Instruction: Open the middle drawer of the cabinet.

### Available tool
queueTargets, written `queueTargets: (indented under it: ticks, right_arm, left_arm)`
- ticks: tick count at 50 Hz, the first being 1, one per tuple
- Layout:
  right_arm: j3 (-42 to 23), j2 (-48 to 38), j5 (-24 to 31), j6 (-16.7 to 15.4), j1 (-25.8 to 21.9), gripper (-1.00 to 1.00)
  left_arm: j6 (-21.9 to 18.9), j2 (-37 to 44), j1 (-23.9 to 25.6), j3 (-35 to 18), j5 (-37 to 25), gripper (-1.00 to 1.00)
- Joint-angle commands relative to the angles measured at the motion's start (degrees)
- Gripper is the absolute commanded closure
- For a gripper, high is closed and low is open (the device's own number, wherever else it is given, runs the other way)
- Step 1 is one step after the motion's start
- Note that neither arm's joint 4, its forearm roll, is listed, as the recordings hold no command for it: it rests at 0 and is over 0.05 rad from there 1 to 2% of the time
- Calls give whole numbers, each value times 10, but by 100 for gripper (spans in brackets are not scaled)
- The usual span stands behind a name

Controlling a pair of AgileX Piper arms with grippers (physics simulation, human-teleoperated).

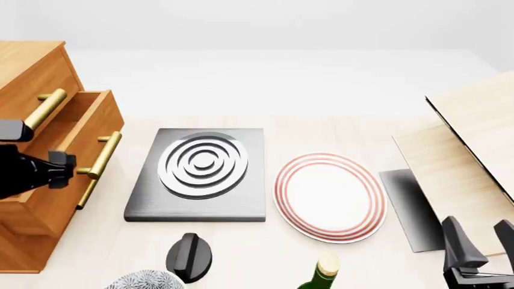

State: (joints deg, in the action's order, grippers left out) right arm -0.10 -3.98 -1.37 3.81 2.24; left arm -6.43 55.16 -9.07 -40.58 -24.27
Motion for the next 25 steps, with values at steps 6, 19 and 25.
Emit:
queueTargets:
  ticks: [6, 19, 25]
  right_arm:
    - [0, 11, 9, 0, 0, -100]
    - [0, 7, 6, -1, 0, -100]
    - [0, 7, 6, -2, 1, -100]
  left_arm:
    - [22, 6, 5, 14, 5, -100]
    - [25, 13, -1, 21, 14, -100]
    - [24, 15, -4, 22, 17, -100]
